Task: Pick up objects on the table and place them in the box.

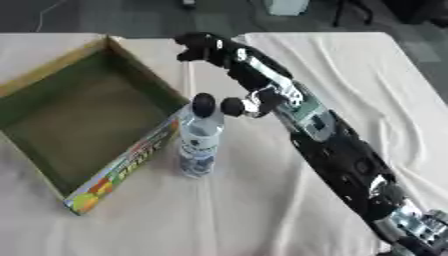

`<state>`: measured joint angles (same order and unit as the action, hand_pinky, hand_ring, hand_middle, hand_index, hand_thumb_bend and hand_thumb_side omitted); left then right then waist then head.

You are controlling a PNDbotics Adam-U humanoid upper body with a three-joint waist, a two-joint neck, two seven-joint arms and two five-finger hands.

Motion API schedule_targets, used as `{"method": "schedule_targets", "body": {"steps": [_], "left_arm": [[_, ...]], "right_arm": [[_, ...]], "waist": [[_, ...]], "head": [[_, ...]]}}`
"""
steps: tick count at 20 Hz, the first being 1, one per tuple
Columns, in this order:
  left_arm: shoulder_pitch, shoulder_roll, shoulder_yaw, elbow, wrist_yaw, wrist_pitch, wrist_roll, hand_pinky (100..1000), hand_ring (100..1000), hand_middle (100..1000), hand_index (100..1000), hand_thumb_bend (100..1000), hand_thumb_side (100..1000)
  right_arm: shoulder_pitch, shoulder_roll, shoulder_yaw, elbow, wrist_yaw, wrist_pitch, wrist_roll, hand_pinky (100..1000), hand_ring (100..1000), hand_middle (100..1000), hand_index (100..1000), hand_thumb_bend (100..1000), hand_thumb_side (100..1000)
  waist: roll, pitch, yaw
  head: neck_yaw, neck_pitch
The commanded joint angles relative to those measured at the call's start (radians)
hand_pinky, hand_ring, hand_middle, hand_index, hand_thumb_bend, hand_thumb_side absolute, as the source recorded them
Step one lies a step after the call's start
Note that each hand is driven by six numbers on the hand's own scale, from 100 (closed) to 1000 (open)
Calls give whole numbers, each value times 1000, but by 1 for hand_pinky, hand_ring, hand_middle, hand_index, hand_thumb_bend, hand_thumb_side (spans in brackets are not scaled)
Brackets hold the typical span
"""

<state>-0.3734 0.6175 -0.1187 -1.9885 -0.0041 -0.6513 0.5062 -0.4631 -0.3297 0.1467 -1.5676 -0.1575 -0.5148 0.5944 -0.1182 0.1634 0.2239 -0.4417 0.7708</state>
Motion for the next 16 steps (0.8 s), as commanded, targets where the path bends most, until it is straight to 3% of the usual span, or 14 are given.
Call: {"method": "schedule_targets", "body": {"steps": [1, 7, 16], "left_arm": [[-10, 21, 10, -11, 4, -9, 5, 700, 739, 855, 856, 159, 1000], [-7, 22, 10, -11, 7, -8, 3, 700, 738, 856, 856, 159, 1000], [-6, 23, 10, -11, 9, -7, 1, 700, 738, 855, 856, 160, 1000]], "right_arm": [[0, 3, -4, -19, 11, -145, 163, 921, 866, 937, 937, 633, 517], [12, 10, 1, -32, 24, -138, 175, 924, 870, 941, 940, 681, 432], [19, 12, 6, -26, 34, -142, 192, 930, 875, 947, 945, 694, 443]], "waist": [[12, -20, 1], [12, -24, 0], [12, -27, 0]], "head": [[-12, -1], [-9, -1], [-7, -1]]}}
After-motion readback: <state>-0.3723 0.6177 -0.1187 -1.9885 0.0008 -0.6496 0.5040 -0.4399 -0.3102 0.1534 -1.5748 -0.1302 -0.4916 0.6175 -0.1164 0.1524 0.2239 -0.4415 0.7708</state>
